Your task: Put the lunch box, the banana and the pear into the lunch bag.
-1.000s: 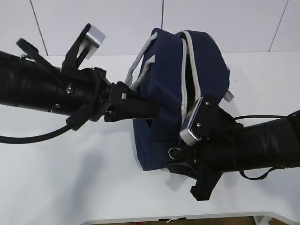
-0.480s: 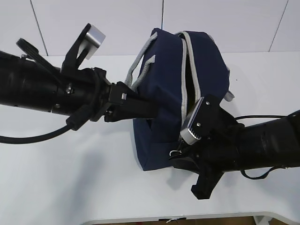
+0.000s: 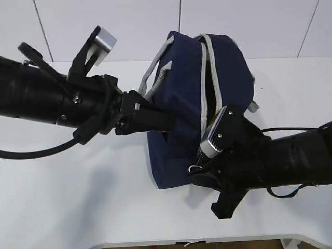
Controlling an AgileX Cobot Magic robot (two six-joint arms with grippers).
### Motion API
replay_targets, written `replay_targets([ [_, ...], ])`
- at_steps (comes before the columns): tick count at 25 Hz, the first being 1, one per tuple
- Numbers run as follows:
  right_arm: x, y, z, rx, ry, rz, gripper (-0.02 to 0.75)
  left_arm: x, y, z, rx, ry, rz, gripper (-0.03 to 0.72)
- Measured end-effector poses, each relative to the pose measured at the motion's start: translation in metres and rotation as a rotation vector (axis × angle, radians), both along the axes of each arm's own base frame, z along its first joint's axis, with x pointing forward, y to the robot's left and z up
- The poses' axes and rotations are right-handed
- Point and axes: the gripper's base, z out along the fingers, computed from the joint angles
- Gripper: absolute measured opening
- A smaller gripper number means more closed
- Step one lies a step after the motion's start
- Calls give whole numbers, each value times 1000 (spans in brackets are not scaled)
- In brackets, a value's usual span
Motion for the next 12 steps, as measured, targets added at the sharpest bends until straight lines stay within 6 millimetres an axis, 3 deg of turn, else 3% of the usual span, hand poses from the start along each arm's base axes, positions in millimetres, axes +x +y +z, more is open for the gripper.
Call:
replay_targets([
  [12, -1, -6, 17, 47, 58, -149, 18, 0, 0, 0, 2, -1, 3, -20],
])
